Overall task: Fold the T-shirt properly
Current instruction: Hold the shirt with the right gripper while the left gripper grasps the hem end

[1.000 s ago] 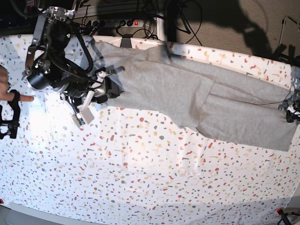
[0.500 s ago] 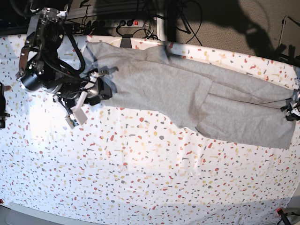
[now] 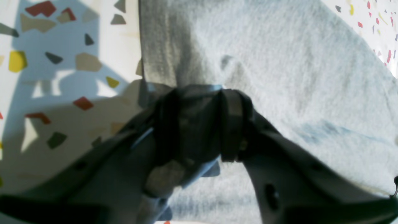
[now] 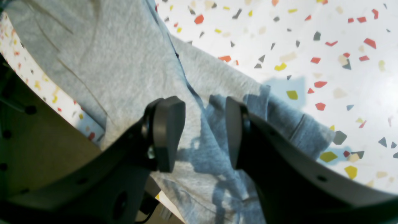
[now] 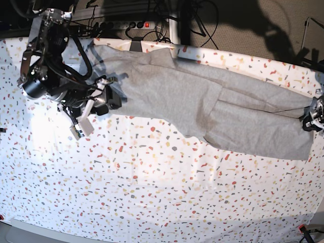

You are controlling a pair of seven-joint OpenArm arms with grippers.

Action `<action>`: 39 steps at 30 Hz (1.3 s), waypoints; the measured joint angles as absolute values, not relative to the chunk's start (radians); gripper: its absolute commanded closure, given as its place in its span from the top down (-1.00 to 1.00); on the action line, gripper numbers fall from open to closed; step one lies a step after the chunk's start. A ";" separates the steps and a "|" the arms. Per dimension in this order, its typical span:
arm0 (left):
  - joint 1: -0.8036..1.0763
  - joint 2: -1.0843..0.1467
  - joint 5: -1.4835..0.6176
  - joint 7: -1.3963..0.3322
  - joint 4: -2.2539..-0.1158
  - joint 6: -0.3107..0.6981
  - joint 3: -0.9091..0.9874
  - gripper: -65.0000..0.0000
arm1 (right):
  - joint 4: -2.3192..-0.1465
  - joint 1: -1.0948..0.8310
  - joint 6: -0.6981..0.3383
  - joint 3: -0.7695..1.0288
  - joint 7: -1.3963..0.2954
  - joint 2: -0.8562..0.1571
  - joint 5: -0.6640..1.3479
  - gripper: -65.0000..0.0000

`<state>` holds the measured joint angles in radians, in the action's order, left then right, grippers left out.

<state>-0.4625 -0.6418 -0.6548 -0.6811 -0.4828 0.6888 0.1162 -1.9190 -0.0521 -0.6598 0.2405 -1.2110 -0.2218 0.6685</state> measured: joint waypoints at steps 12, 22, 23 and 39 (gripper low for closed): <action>-0.447 -0.644 -0.648 -0.552 -0.477 0.692 0.110 -1.00 | -1.919 -0.052 -0.660 0.241 -1.211 -0.222 0.669 -0.20; -0.442 -0.776 -0.748 -0.496 -0.473 0.688 0.105 -1.00 | -1.919 -0.049 -0.660 0.241 -1.185 -0.213 0.669 -0.20; -0.442 -0.786 -0.785 -0.503 -0.474 0.688 0.105 -1.00 | -1.919 -0.049 -0.660 0.241 -1.185 -0.211 0.669 -0.20; -0.203 -0.684 -1.274 -1.030 -0.952 0.686 0.102 -1.00 | -1.919 -0.049 -0.660 0.241 -1.182 -0.200 0.665 -0.20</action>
<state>-0.2031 -0.6838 -1.2736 -1.0298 -0.9520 0.6861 0.1024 -1.9190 -0.0486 -0.6598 0.2409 -1.1816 -0.2001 0.6651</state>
